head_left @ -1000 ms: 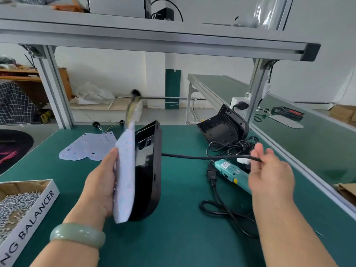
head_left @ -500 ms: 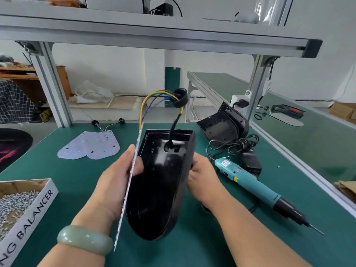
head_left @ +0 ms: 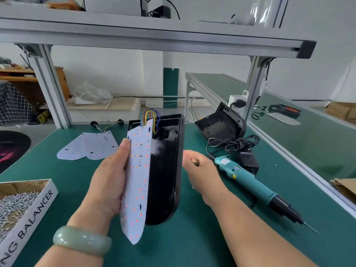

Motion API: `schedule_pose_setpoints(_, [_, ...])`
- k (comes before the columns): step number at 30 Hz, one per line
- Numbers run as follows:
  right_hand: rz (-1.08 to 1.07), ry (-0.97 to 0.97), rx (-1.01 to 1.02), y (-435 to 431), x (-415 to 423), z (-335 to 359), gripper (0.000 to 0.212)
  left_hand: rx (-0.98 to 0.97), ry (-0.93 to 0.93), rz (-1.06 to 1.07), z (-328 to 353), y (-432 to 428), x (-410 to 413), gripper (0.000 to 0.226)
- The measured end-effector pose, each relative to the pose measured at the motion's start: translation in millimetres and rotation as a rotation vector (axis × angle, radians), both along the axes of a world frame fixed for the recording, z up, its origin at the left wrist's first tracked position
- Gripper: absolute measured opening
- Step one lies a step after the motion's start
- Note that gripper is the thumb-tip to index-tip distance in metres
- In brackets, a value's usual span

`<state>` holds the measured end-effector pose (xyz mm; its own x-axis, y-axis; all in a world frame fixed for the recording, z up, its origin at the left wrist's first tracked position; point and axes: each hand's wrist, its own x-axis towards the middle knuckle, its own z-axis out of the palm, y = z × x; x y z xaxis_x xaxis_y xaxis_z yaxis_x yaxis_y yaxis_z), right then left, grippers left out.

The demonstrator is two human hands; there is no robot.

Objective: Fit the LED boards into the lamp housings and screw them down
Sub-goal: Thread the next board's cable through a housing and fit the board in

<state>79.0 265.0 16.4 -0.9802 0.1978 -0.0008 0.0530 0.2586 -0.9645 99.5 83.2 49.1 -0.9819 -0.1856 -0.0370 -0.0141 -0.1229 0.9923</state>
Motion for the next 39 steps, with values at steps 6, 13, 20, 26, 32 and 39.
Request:
schedule_pose_setpoints(6, [0.149, -0.33, 0.117, 8.8, 8.3, 47.2, 0.049, 0.037, 0.018, -0.05, 0.0, -7.8, -2.8, 0.052])
schedule_pose_setpoints(13, [0.211, 0.366, 0.309, -3.8, 10.1, 125.4, 0.024, -0.035, 0.182, -0.181, -1.9, -5.3, 0.4, 0.049])
schedule_pose_setpoints(20, [0.475, 0.098, 0.967, -21.6, 0.6, 163.2, 0.032, -0.078, 0.311, -0.256, -1.5, 0.9, 6.9, 0.047])
schedule_pose_setpoints(26, [0.612, -0.05, 1.017, -17.7, 2.1, 166.6, 0.022, -0.102, 0.396, -0.219, -0.8, -0.5, 6.4, 0.062])
schedule_pose_setpoints(32, [0.553, 0.011, 1.084, -19.3, 0.1, 146.1, 0.029, -0.203, 0.432, -0.215, 4.5, -3.0, 9.0, 0.086])
schedule_pose_setpoints(39, [0.397, 0.19, 0.806, -21.8, -0.2, 127.1, 0.018, -0.359, 0.6, -0.204, 2.5, -8.6, 3.5, 0.082])
